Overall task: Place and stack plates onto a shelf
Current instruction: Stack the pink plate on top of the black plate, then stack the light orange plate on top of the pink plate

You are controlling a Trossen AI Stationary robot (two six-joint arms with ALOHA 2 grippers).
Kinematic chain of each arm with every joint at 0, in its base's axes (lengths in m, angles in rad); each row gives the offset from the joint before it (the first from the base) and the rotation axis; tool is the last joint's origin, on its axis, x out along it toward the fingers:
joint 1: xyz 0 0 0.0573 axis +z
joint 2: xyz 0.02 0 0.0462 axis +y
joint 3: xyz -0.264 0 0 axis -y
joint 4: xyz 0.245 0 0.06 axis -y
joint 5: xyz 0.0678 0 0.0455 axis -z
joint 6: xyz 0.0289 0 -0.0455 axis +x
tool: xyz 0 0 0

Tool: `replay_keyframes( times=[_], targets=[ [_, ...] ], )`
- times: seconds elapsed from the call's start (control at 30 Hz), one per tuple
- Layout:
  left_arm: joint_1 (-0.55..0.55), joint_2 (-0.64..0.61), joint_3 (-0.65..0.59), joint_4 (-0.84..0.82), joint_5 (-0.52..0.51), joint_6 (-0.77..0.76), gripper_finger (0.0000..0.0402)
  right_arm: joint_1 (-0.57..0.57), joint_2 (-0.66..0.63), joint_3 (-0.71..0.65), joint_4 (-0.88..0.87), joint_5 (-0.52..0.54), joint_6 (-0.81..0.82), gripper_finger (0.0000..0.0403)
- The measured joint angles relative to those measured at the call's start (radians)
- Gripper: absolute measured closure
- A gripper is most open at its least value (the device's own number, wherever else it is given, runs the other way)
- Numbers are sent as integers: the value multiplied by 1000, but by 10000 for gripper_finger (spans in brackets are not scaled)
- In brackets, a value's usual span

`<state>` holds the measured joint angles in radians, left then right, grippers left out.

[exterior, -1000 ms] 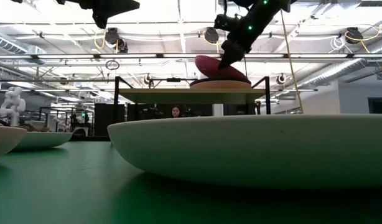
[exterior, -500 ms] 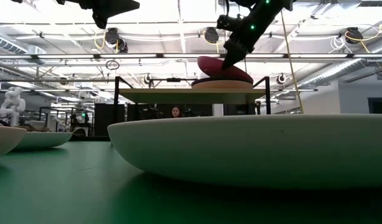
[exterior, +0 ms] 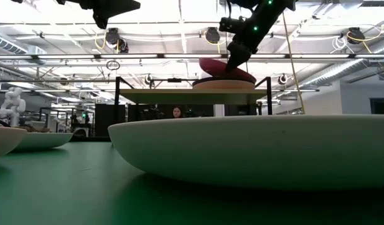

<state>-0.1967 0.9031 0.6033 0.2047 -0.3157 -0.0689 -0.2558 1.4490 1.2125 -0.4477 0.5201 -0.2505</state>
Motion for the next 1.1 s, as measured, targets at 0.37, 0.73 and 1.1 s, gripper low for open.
replay_keyframes(
  times=[0.37,0.73,1.1],
  targets=[
    [0,0,0,-1,0,5,231,0,-1,0,0,0,-5,293],
    [0,0,0,-23,0,3,231,49,-180,-2,-55,0,28,266],
    [-2,0,0,-75,39,-116,231,204,-459,-100,72,-444,226,266]
  ],
)
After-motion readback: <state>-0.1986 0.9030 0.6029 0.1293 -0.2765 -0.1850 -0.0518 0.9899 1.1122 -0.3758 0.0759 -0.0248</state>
